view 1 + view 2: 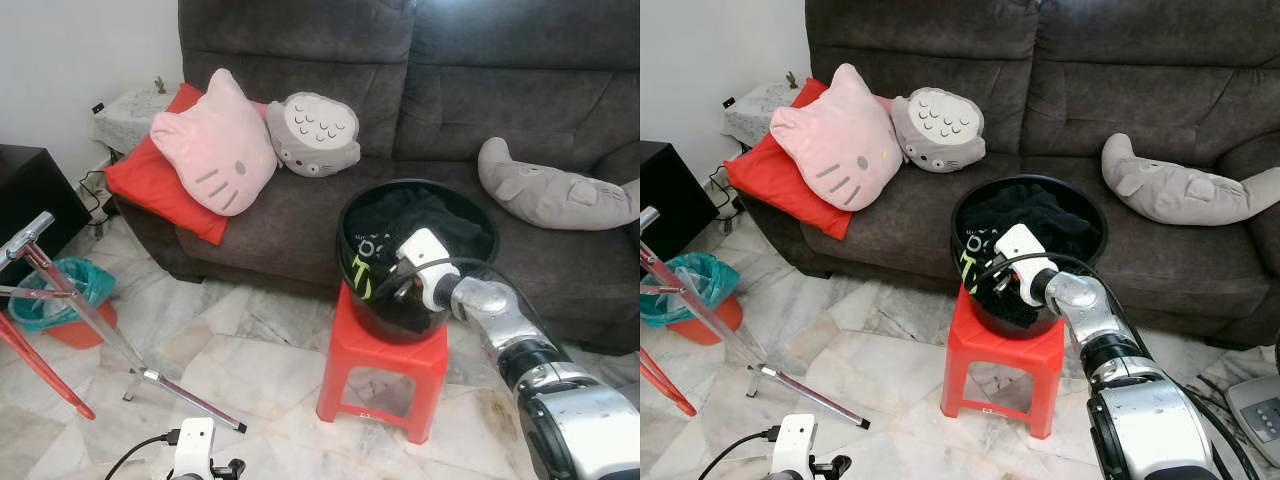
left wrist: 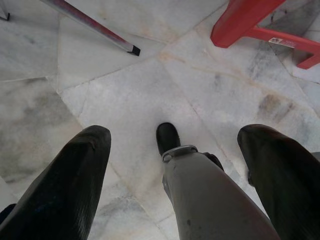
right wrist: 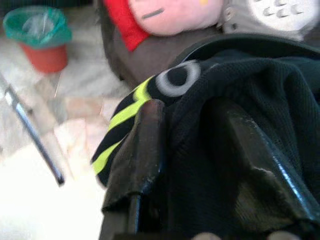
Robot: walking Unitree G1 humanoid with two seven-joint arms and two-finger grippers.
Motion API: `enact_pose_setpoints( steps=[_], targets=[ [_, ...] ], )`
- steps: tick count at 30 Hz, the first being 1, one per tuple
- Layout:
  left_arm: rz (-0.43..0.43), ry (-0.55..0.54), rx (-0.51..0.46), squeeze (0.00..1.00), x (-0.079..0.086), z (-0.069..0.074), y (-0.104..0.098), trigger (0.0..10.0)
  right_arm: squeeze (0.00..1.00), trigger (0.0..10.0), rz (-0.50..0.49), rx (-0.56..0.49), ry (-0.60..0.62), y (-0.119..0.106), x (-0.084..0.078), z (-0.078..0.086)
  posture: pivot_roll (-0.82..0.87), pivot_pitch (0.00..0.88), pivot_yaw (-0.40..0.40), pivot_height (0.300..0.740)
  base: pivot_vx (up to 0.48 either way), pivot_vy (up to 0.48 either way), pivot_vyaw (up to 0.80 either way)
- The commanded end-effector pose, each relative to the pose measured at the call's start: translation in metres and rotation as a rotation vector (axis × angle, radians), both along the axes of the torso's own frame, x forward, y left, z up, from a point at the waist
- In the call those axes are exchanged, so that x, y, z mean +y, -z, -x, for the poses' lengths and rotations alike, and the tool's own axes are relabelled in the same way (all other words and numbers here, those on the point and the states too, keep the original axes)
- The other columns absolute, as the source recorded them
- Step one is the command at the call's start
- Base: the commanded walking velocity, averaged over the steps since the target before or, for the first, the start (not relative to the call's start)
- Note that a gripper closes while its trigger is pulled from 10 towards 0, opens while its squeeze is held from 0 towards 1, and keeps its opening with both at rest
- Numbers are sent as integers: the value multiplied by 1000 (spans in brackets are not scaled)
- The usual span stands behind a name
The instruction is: Hang hanger
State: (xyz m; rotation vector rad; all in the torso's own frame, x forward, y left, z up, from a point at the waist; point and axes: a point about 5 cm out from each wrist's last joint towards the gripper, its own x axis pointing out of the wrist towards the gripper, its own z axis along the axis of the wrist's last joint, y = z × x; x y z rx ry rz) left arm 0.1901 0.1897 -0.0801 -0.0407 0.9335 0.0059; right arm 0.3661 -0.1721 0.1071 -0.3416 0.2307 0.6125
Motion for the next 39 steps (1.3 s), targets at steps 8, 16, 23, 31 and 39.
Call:
enact_pose_setpoints(
  steps=[8,16,23,31,39],
  targets=[
    [-9,18,8,0,-1,0,0,10000,1000,10000,-85,-31,-43,-2,10,2,-107,4,66,740,0,0,0],
    [-8,20,11,0,0,2,1,10000,1000,10000,54,97,-255,19,17,18,-110,7,68,740,0,0,0],
    [-8,17,14,0,3,3,1,10000,0,10000,175,132,-283,22,10,19,-111,9,67,740,0,0,0],
    [-6,18,6,0,2,-5,-3,10000,0,10000,159,30,-352,3,13,17,-113,12,66,740,0,0,0],
    [-3,36,6,0,-2,-7,-3,10000,0,10000,58,-11,-424,-6,17,35,-125,13,67,740,0,0,0]
  ],
)
